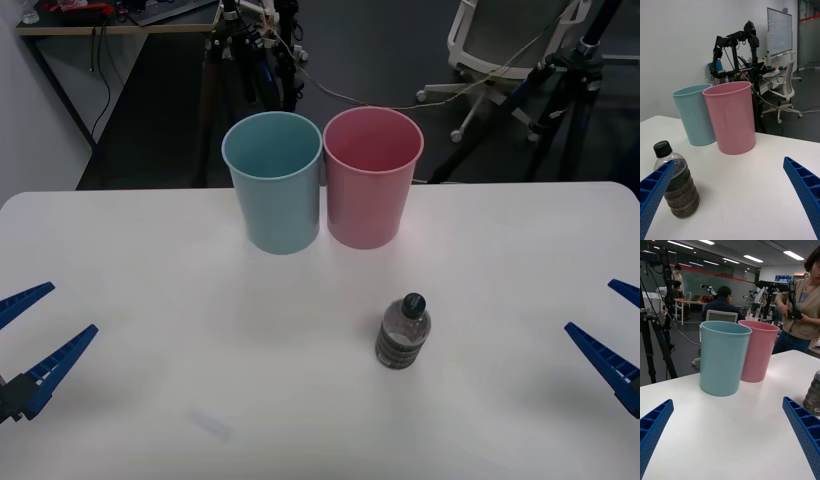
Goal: Grasp the object on the table and drop it into the matching bin: aluminum can to the light blue bin, PET bottle to the pink bin.
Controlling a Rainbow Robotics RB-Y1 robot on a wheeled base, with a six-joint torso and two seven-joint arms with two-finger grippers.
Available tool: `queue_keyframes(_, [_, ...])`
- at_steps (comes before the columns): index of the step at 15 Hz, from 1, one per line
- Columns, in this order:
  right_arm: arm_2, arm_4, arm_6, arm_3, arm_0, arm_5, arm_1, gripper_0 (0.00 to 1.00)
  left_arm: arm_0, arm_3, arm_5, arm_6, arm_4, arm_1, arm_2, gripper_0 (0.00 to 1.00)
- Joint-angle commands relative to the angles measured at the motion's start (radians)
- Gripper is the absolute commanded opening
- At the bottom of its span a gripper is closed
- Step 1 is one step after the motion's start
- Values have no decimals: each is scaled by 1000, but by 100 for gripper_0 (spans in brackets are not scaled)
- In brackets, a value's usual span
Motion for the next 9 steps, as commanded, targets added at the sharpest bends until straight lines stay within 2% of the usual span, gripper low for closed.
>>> queue_keyframes(1, [-7,-4,2,-2,-19,4,16,100,0,0,0,0,0,0,0,100])
queue_keyframes(5, [-21,-1,8,-12,-21,-4,24,100,0,0,0,0,0,0,0,100])
queue_keyframes(9, [24,-24,46,-31,41,18,-14,100,0,0,0,0,0,0,0,100])
